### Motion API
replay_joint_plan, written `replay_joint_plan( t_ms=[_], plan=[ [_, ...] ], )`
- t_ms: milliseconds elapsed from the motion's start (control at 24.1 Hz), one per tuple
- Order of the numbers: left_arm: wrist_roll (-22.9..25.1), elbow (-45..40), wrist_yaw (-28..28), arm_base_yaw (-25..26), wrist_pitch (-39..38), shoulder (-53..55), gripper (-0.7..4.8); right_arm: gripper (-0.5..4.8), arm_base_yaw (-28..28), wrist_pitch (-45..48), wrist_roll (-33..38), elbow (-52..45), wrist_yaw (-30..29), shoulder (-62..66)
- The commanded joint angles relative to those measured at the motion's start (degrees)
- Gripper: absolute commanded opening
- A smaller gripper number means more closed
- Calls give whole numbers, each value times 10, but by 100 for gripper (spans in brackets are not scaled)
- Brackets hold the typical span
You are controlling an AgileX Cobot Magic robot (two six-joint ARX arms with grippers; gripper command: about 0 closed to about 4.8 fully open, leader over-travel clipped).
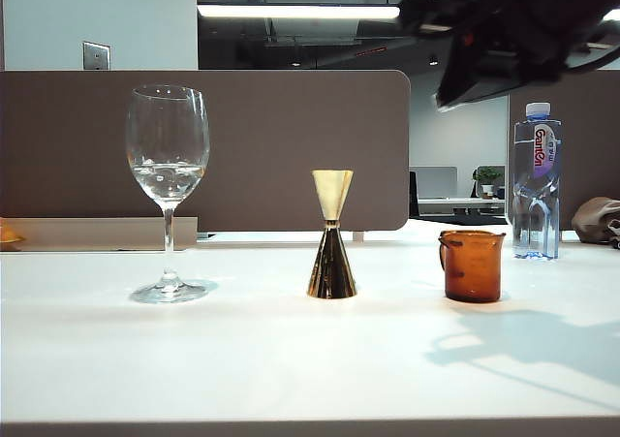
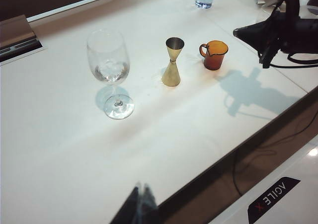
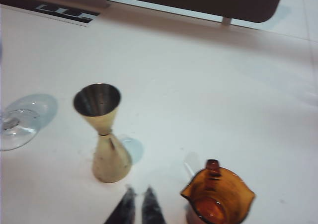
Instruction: Pick up the small amber measuring cup and pour the water in it into the jigger, then pick up the jigger and pour the water in it into the wine glass.
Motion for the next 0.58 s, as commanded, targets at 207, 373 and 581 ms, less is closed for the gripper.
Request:
replay_joint_plan(
  t_ms=[207, 373, 581],
  plan=[
    [-2, 2, 1, 1, -2, 0, -2, -1, -64, -17, -1, -44, 1, -87],
    [-2, 2, 1, 1, -2, 0, -2, -1, -116, -47, -1, -82, 0, -162],
    [-2, 2, 1, 1, -2, 0, -2, -1, -161, -47, 0, -102, 0, -207]
  ],
)
